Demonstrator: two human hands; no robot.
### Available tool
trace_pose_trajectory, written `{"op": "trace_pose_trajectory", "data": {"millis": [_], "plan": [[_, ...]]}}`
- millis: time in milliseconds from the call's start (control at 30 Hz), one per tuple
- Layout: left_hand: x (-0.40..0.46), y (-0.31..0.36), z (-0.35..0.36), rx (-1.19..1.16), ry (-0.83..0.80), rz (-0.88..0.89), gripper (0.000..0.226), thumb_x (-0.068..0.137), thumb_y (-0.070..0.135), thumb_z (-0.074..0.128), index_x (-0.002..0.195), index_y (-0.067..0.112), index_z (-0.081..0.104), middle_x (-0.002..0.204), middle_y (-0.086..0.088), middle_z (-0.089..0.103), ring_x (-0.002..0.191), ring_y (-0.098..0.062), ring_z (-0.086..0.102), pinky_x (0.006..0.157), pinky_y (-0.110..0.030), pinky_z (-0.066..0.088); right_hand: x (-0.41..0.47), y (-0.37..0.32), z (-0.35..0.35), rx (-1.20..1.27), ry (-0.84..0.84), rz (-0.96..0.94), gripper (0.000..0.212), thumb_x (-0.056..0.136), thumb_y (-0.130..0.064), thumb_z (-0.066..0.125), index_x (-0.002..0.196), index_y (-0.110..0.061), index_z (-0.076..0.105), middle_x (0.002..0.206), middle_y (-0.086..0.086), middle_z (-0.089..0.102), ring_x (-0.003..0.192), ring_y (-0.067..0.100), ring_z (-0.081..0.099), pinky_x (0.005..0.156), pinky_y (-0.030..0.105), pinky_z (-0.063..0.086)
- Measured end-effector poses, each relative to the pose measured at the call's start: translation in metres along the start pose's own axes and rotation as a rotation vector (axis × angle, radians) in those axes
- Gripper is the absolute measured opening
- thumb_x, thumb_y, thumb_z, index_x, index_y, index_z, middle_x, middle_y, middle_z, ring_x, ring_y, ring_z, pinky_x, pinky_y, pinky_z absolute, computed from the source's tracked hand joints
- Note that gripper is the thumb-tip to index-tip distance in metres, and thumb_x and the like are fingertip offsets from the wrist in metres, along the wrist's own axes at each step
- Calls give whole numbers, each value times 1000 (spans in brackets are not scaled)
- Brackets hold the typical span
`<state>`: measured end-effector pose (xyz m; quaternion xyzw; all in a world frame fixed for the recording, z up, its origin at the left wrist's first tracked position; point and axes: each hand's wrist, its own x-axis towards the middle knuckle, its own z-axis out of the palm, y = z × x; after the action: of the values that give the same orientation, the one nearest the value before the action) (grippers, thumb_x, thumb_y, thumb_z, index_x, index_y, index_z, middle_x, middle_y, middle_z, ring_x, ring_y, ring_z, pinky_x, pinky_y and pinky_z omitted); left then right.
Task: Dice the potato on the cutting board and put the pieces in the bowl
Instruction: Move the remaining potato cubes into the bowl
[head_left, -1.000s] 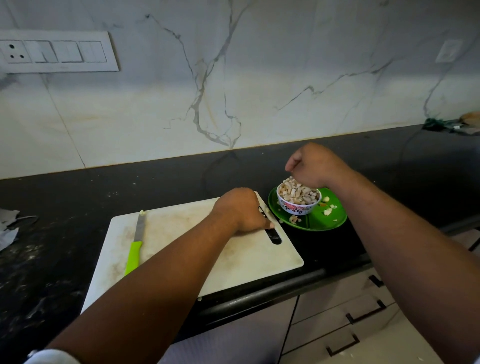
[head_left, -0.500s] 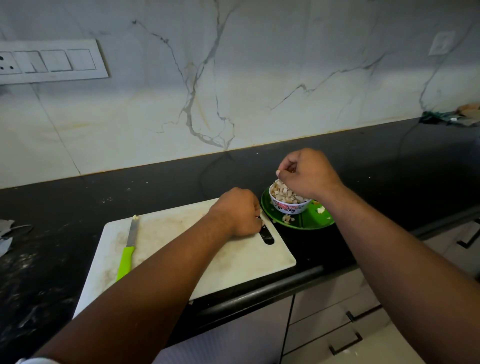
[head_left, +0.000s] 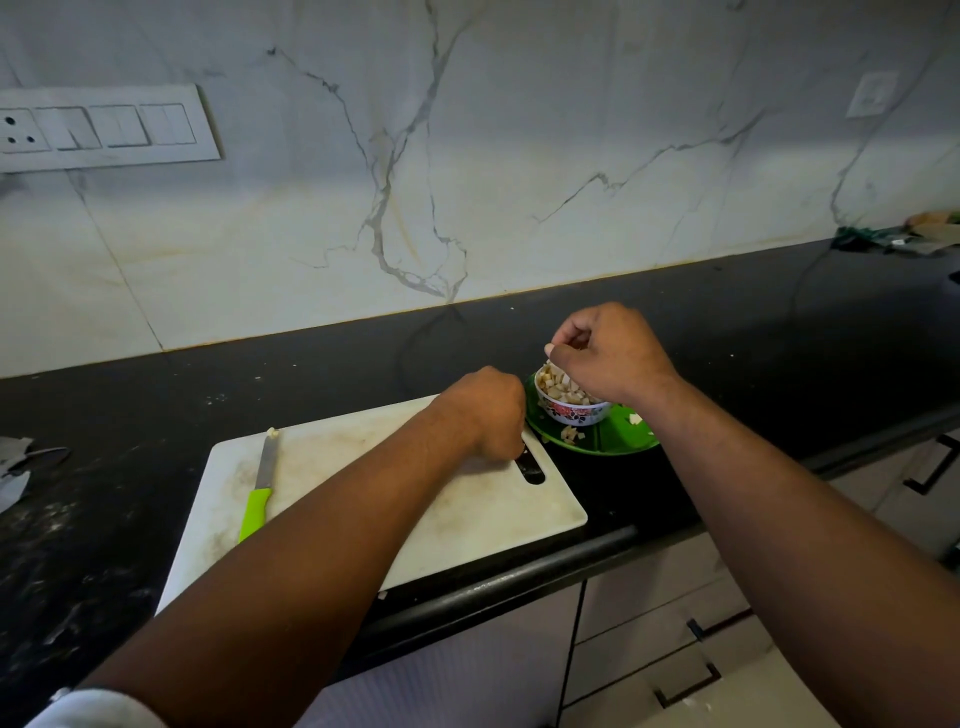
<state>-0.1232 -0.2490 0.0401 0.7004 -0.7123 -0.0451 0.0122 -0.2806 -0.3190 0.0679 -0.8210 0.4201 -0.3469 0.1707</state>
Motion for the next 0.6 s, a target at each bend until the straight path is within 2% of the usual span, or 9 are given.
{"op": "trace_pose_trajectory", "data": {"millis": [167,300,500,600], "plan": [[3,-1,-4,-22,-19,-9,21,89,19,69,70,21,60,77,-1,64,78,-16,64,79,-35,59,-2,1,-1,1,0,-2,8,85,-31,74,80,-24,72,75,-14,68,73,0,64,60,19,48],[8,-3,-5,-33,-39,-23,20,87,21,69,70,19,61,75,-2,63,78,-19,64,79,-35,60,-3,4,0,13,-1,9,8,85,-28,74,79,-23,72,75,-14,68,74,-1,65,57,16,45],[14,-3,-5,-90,-62,-78,24,78,36,83,81,17,69,82,-1,68,78,-17,64,64,-29,52,-2,6,-4,44,28,36,8,84,-28,75,78,-24,72,75,-14,68,73,-1,65,59,18,47],[17,-4,-3,-126,-68,-96,24,78,35,83,74,19,66,75,1,64,70,-13,59,60,-27,46,-4,9,-10,55,32,61,8,84,-28,75,78,-25,72,76,-14,69,74,-1,65,58,18,47]]}}
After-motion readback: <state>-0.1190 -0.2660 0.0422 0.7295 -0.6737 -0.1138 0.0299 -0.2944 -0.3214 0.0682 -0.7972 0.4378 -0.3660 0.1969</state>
